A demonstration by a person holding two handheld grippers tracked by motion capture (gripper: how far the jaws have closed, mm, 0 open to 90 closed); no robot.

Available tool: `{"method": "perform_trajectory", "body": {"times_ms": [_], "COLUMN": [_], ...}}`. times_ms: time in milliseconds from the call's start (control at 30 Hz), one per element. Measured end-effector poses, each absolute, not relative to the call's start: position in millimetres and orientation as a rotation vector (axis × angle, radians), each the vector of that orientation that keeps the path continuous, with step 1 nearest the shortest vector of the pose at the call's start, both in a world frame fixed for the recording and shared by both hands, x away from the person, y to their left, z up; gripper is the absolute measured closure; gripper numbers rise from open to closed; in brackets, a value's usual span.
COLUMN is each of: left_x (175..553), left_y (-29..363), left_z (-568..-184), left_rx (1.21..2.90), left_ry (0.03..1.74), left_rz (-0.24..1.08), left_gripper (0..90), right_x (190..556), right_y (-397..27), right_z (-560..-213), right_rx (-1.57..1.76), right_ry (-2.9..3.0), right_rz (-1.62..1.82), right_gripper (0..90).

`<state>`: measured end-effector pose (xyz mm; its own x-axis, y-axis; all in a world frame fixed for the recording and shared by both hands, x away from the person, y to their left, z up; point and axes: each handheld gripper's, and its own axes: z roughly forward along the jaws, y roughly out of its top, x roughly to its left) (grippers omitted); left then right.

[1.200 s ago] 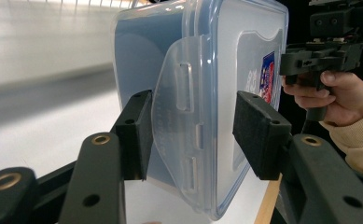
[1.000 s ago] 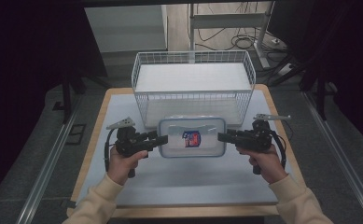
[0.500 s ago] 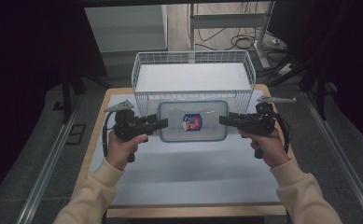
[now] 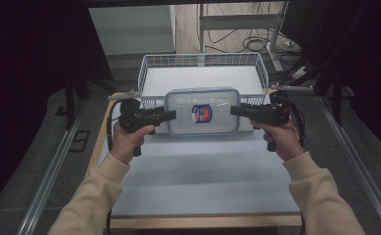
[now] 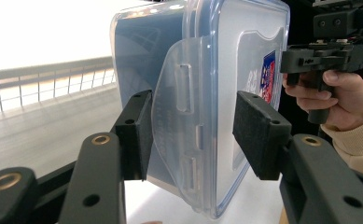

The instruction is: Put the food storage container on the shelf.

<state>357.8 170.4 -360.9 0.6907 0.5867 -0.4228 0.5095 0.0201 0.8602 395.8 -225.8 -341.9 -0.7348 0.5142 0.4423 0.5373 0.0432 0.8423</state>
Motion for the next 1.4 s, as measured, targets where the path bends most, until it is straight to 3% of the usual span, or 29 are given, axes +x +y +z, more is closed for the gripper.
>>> {"method": "perform_trajectory", "body": {"times_ms": [533,1000,1400], "left_x": [416,465,490], "left_y": [180,185,189], "left_z": [-326,-317,-323], "left_rx": [1.613,1.635,1.578], "left_ry": [0.922,0.977,1.038], "left_rz": [0.049,0.01,-0.07], "left_gripper": [49.5,49.4,49.3], "right_x": [449,496,515], "right_y": [-216,-209,-206], "right_z": [-299,-303,-303], "right_rx": [-1.185,-1.266,-1.347], "right_ry": [-2.252,-2.161,-2.116], "right_rz": [-1.807,-1.793,-1.757], "right_gripper": [53.5,53.0,52.5]}}
